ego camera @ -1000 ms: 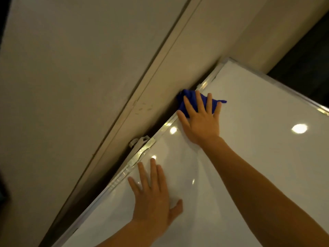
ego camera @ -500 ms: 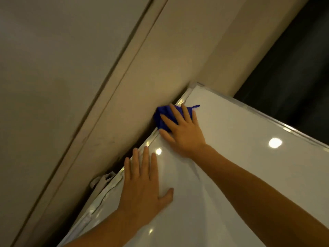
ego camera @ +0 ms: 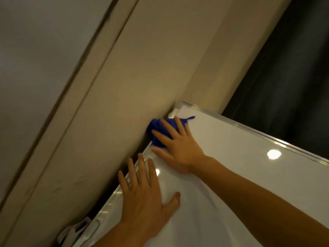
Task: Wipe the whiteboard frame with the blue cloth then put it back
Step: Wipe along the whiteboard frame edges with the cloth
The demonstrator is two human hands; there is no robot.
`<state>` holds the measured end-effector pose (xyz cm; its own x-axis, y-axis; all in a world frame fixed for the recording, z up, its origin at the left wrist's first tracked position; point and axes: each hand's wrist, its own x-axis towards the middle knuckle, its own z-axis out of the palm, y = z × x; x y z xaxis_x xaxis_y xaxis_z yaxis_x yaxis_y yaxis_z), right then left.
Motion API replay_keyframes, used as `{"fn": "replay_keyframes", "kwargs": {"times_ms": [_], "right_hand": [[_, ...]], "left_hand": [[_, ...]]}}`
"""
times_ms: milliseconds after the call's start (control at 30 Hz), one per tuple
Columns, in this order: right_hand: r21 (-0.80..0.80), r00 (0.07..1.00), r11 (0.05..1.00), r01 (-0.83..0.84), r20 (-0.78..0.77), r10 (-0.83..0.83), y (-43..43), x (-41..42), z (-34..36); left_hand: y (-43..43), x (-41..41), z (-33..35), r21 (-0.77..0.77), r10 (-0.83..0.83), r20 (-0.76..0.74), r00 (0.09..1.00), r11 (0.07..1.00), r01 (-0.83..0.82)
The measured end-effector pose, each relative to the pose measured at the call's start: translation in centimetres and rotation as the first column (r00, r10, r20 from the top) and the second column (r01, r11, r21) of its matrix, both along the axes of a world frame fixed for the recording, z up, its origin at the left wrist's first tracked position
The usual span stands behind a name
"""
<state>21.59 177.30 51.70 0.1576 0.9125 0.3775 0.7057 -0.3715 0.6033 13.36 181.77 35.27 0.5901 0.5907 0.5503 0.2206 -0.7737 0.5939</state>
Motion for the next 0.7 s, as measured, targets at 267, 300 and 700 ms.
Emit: {"fn": "replay_keyframes", "kwargs": {"times_ms": [267,300,700], "right_hand": [[0.254,0.987,0.954,0.160,-0.019,-0.160,0.6,2.6,5.6],[0.191,0.995,0.977,0.099,-0.027,-0.096,0.6,2.3,4.5],[0.218,0.981,0.958,0.186,0.015,-0.194,-9.2,4.1,6.1]], "left_hand": [[2.2,4.4,7.0,0.108,-0.043,0.061,0.997,0.994,0.036],[2.6,4.8,8.1,0.123,-0.057,0.072,0.996,0.991,0.048],[3.6,7.9,13.6,0.233,-0.055,0.051,0.997,0.972,0.041]]}}
